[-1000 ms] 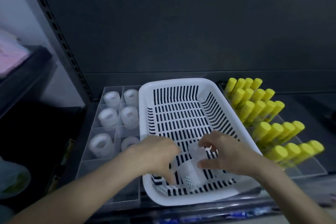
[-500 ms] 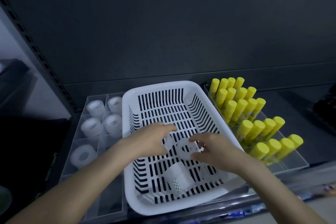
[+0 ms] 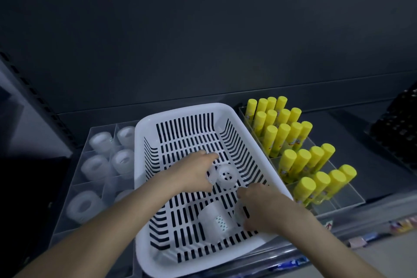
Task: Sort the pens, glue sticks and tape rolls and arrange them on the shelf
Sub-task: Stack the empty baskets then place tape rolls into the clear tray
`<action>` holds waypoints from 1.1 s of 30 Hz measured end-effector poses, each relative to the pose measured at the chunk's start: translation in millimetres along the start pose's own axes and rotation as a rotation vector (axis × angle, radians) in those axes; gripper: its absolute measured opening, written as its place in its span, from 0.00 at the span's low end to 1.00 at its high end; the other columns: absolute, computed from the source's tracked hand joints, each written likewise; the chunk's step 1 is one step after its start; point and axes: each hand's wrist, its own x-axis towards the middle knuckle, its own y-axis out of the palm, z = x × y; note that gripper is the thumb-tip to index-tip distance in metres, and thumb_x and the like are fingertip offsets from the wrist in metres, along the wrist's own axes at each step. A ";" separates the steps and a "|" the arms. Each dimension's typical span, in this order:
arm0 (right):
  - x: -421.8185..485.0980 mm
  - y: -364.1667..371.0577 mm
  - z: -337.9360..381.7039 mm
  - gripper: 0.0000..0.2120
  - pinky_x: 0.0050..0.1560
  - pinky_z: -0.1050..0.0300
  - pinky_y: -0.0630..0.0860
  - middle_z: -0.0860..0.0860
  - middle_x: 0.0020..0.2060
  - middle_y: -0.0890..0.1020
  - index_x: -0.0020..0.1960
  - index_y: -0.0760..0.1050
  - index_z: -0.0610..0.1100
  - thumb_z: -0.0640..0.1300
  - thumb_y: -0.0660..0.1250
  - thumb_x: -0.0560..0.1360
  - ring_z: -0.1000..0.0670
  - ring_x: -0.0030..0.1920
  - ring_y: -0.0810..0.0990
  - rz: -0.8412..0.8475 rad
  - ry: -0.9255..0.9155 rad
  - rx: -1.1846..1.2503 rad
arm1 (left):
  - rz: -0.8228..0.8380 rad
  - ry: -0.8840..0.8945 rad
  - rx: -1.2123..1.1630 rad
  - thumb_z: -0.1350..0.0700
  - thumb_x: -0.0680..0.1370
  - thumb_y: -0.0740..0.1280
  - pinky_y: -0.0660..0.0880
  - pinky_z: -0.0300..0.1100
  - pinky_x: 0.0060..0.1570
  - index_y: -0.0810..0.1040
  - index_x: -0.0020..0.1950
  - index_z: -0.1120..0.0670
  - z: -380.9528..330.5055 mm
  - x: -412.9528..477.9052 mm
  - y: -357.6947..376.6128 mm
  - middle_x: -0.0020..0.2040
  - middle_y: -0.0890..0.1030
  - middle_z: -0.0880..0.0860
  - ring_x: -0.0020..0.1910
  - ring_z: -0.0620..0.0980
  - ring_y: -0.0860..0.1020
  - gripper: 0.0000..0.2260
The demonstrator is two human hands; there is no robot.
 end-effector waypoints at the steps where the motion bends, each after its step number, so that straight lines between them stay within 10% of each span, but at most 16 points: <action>1: 0.5 0.2 -0.6 0.16 0.46 0.56 0.70 0.44 0.56 0.75 0.60 0.68 0.42 0.42 0.64 0.73 0.44 0.56 0.76 -0.036 0.004 0.007 | -0.033 0.011 -0.013 0.54 0.72 0.69 0.71 0.42 0.56 0.56 0.75 0.50 -2.6 3.8 -2.8 0.63 0.68 0.51 0.61 0.48 0.68 0.34; 13: 6.8 8.8 -4.9 0.16 0.52 0.58 0.70 0.44 0.58 0.72 0.59 0.66 0.41 0.39 0.62 0.72 0.45 0.58 0.73 -0.243 0.045 0.124 | 0.072 0.101 -0.004 0.52 0.69 0.74 0.72 0.49 0.60 0.67 0.67 0.48 -17.5 38.9 8.6 0.64 0.70 0.49 0.62 0.49 0.71 0.29; 20: 4.0 -8.1 0.0 0.27 0.51 0.63 0.69 0.48 0.61 0.74 0.70 0.65 0.44 0.49 0.67 0.74 0.50 0.58 0.74 -0.475 -0.067 0.484 | -0.175 0.072 -0.124 0.51 0.70 0.72 0.69 0.38 0.56 0.70 0.65 0.48 12.7 -17.8 -30.0 0.60 0.72 0.46 0.57 0.44 0.71 0.24; 24: 6.0 -33.0 36.3 0.21 0.43 0.64 0.71 0.53 0.45 0.79 0.61 0.74 0.46 0.51 0.70 0.70 0.54 0.45 0.76 -0.568 -0.197 0.573 | -0.389 -0.052 -0.316 0.52 0.67 0.76 0.72 0.42 0.57 0.72 0.60 0.47 45.2 -80.5 -48.7 0.58 0.74 0.46 0.56 0.45 0.73 0.24; 33: 42.9 -56.9 156.0 0.25 0.53 0.62 0.70 0.48 0.57 0.76 0.63 0.70 0.43 0.47 0.70 0.69 0.49 0.56 0.75 -0.464 -0.530 0.359 | -0.576 -0.390 -0.435 0.45 0.58 0.73 0.66 0.26 0.46 0.70 0.49 0.39 130.8 -198.9 -30.6 0.53 0.75 0.47 0.51 0.43 0.74 0.23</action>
